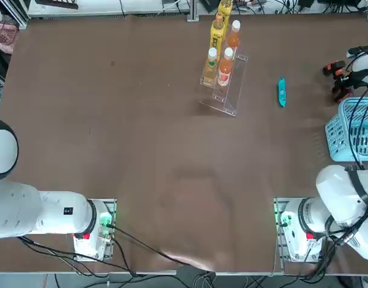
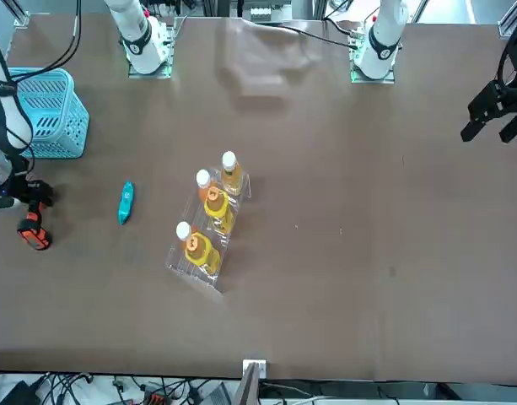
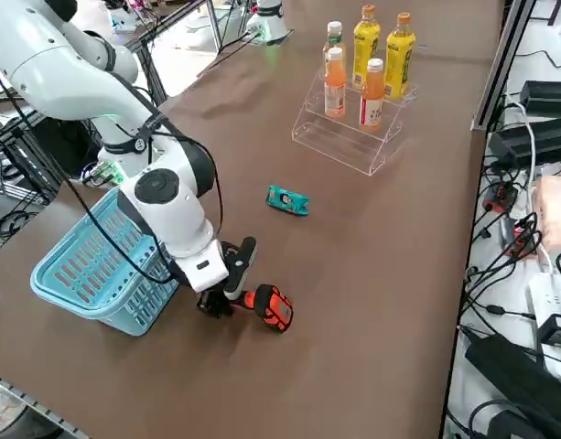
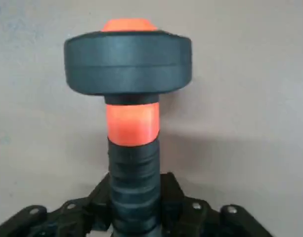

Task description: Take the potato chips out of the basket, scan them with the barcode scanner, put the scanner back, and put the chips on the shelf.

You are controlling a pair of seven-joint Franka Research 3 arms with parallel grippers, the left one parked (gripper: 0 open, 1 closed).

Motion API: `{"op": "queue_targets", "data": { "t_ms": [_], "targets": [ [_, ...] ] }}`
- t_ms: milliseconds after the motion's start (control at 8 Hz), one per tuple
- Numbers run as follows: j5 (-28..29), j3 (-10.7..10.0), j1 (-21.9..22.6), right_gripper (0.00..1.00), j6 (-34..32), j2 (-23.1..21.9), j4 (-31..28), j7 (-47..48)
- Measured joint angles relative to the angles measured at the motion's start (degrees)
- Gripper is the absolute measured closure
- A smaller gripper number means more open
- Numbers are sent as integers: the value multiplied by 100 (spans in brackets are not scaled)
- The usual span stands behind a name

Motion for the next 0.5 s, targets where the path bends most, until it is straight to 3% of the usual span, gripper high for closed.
{"op": "queue_targets", "data": {
  "t_ms": [500],
  "targets": [
    [-14, -5, 0, 62, 0, 1, 1, -99]
  ]
}}
